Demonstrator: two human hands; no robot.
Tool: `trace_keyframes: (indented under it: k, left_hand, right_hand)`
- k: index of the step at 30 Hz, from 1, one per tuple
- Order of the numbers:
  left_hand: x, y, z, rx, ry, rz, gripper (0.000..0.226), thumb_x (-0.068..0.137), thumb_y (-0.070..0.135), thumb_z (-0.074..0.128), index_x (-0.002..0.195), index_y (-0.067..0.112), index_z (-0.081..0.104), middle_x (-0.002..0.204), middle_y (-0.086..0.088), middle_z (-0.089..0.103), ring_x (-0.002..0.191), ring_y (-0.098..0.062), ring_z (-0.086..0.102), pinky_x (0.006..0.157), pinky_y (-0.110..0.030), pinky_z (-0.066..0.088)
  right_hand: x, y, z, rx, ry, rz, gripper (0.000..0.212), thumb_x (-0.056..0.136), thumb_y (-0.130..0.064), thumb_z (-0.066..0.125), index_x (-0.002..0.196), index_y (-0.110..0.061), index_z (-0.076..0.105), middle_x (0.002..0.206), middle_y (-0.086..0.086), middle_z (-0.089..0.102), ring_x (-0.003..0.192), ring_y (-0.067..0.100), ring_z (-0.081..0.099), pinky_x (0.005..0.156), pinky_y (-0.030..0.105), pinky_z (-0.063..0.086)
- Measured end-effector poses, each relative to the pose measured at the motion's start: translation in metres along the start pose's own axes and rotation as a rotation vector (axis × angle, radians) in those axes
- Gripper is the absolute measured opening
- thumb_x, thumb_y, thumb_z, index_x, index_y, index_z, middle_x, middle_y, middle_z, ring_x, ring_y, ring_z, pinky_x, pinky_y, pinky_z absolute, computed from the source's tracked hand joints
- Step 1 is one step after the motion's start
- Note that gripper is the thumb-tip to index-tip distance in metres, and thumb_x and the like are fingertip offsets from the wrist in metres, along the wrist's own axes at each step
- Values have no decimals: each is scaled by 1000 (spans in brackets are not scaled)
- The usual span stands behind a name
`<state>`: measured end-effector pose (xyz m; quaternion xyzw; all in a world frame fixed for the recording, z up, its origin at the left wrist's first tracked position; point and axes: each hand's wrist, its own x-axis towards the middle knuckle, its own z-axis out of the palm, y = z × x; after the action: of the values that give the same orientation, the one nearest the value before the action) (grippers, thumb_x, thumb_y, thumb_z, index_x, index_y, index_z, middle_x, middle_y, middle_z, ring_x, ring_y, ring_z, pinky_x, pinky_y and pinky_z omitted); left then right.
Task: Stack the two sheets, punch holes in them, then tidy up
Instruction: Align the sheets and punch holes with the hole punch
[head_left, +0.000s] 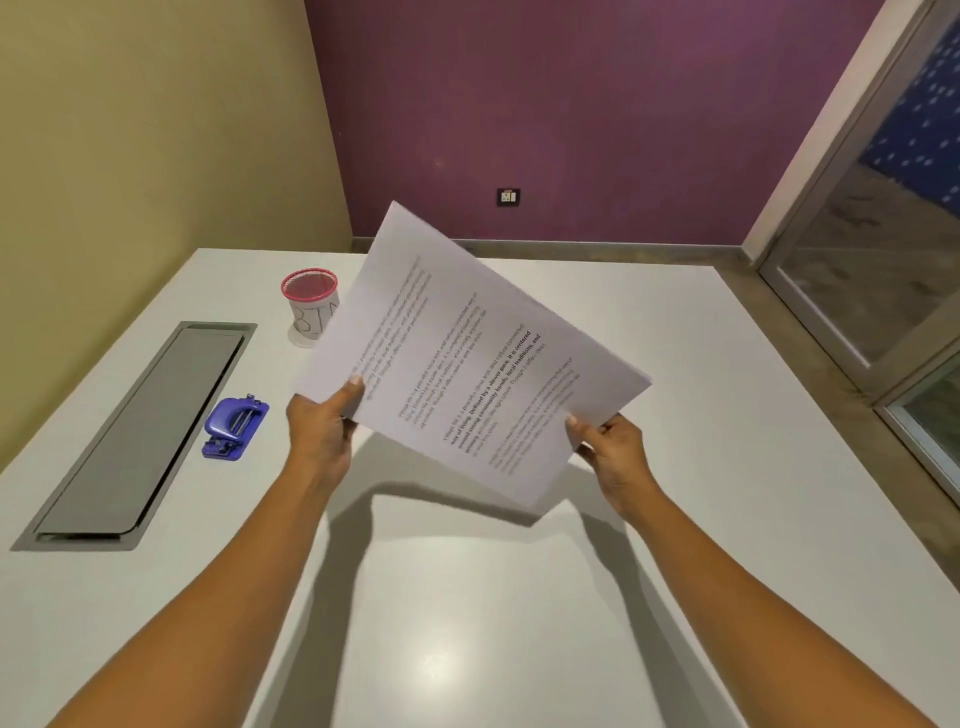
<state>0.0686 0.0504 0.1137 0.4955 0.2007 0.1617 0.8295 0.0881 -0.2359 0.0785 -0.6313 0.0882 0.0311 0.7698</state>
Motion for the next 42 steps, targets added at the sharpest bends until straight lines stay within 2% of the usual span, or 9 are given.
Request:
trace_keyframes:
  k: [4, 9, 11, 15, 19, 22, 28, 34, 42]
  left_hand:
    - [18, 11, -29, 145, -73, 48, 41, 84, -11, 54, 106, 24, 59, 83, 12, 75, 80, -3, 70, 69, -16, 57]
    - [20, -3, -39, 541, -258, -30, 34, 75, -9, 65, 99, 15, 63, 96, -4, 69, 90, -22, 63, 75, -30, 51]
    - [18, -7, -35, 545, -228, -12, 32, 77, -2, 67, 108, 8, 63, 105, -8, 66, 92, -24, 62, 82, -35, 47]
    - [16, -6, -27, 510, -198, 35, 28, 79, 6, 68, 106, 15, 62, 96, 1, 67, 85, -9, 63, 74, -26, 47]
    - [14, -9, -29, 552, -234, 21, 27, 78, 4, 68, 103, 13, 64, 90, 6, 68, 80, -7, 65, 69, -20, 49]
    - [11, -16, -33, 565, -285, -34, 21, 79, 6, 68, 97, 15, 67, 87, 9, 70, 75, -4, 68, 63, -15, 51]
    - [5, -26, -27, 546, -236, -12, 13, 82, 11, 66, 95, 15, 65, 86, 5, 68, 78, -11, 63, 66, -23, 47]
    - [10, -15, -23, 517, -217, 49, 23, 82, 8, 65, 104, 13, 64, 90, 7, 67, 83, -9, 63, 69, -22, 47]
    - [3, -30, -29, 579, -260, -18, 22, 85, 9, 63, 107, 12, 63, 91, 3, 67, 83, -7, 62, 70, -21, 46]
  right_hand:
    - [7, -19, -12, -114, -11, -84, 22, 85, -2, 61, 86, -23, 65, 82, -11, 71, 74, 4, 69, 67, 21, 55]
    - [9, -23, -6, -209, -71, -113, 24, 87, -4, 59, 87, -27, 65, 87, -4, 66, 83, 14, 61, 81, 35, 50]
    - [9, -23, -3, -227, -87, -119, 22, 88, -5, 59, 89, -27, 65, 89, -3, 66, 86, 18, 61, 83, 36, 51]
    - [9, -27, -3, -214, -83, -141, 20, 87, -5, 60, 89, -25, 64, 90, -2, 67, 86, 15, 62, 82, 30, 53]
    - [6, -22, -9, -206, -64, -116, 21, 83, -8, 65, 91, -27, 65, 89, -11, 69, 79, 1, 67, 64, 14, 54]
    - [4, -11, -14, -241, -30, -64, 20, 81, -11, 67, 95, -24, 62, 90, -9, 67, 81, 6, 64, 64, 17, 52]
    - [2, -4, -15, -237, 19, -33, 14, 85, -10, 64, 92, -22, 62, 89, -7, 66, 82, 8, 62, 68, 20, 49]
    - [6, -16, -10, -210, 18, -75, 15, 84, -11, 64, 91, -24, 63, 89, -9, 68, 81, 6, 64, 64, 16, 50]
    - [-1, 2, -13, -264, 10, -3, 27, 86, -11, 63, 112, -11, 58, 105, 5, 64, 94, 22, 59, 77, 28, 47]
